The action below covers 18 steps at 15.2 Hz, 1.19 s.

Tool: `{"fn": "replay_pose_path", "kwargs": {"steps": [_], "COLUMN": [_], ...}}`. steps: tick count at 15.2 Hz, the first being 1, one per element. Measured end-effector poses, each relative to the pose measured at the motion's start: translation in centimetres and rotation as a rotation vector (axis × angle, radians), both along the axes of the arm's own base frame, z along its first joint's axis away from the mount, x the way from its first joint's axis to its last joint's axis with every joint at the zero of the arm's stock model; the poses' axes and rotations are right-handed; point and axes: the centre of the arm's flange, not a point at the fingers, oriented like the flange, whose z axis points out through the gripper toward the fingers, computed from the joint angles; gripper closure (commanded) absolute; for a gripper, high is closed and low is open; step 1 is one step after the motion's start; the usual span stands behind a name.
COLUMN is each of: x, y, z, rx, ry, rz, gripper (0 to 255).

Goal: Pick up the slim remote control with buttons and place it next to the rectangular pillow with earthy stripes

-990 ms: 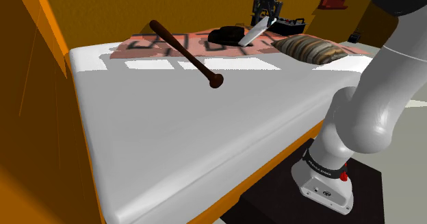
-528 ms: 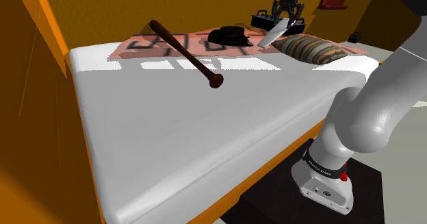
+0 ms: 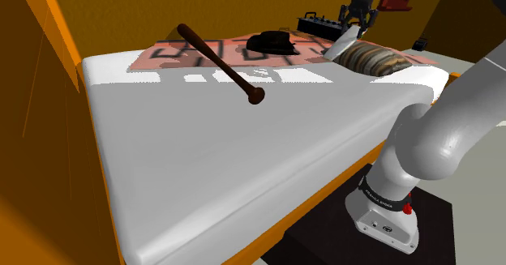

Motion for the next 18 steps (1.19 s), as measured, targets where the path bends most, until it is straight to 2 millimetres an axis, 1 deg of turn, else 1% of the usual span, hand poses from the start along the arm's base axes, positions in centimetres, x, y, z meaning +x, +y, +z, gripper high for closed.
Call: {"fn": "replay_pose_path", "kwargs": {"steps": [6,18], "x": [-0.3,-0.1], "y": [-0.2,-0.2], "z": [-3.1,-9.5], "rx": [0.0,0.0], "ry": [0.0,0.0], "rz": [0.001,0.001], "gripper": [255,255]}}
